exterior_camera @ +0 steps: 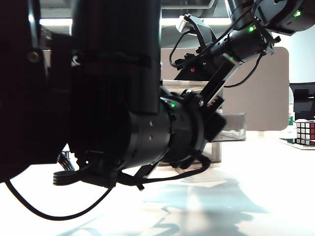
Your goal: Open the second layer of the drawer on the table, pick up the earphone case on the table and put it in, and finally close the drawer.
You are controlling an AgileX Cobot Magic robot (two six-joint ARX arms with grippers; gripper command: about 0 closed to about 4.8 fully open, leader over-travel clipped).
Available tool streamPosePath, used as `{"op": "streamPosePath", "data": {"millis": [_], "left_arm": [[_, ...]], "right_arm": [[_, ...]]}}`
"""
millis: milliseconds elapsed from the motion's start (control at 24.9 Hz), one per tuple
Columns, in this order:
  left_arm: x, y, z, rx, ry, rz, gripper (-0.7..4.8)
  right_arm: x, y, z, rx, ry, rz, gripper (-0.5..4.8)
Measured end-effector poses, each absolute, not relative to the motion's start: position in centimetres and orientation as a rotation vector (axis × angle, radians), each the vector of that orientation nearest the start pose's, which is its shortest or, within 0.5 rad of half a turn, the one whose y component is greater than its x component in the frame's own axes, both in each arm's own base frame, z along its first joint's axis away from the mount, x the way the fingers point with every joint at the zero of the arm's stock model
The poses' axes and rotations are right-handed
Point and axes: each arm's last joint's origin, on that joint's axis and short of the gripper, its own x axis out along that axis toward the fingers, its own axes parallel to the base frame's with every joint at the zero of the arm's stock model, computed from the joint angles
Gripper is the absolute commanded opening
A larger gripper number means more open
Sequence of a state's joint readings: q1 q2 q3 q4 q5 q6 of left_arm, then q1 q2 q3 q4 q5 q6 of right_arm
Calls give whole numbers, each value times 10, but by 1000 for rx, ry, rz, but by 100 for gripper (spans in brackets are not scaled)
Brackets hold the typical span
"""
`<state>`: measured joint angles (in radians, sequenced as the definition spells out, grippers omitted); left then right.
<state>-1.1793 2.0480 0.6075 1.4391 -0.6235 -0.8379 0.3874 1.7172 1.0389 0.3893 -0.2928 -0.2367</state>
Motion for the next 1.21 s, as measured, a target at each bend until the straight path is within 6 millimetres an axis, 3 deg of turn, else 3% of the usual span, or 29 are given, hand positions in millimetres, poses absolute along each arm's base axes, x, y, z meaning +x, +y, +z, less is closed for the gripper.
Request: {"op": "streamPosePath", "data": {"millis": [562, 603, 763, 844, 1205], "left_arm": [[110, -302, 104, -781, 272, -608, -3], [110, -301, 103, -777, 276, -612, 10], [108, -297, 101, -761, 301, -643, 283], [107, -298, 100, -758, 311, -666, 340], [100, -286, 96, -709, 394, -784, 354]], "right_arm": [[348, 151, 230, -239, 213, 710, -4], [348, 151, 230, -239, 213, 710, -4], [348, 151, 230, -239, 213, 710, -4], [348, 151, 230, -239, 213, 710, -4], [348, 151, 230, -239, 213, 711, -4]]}}
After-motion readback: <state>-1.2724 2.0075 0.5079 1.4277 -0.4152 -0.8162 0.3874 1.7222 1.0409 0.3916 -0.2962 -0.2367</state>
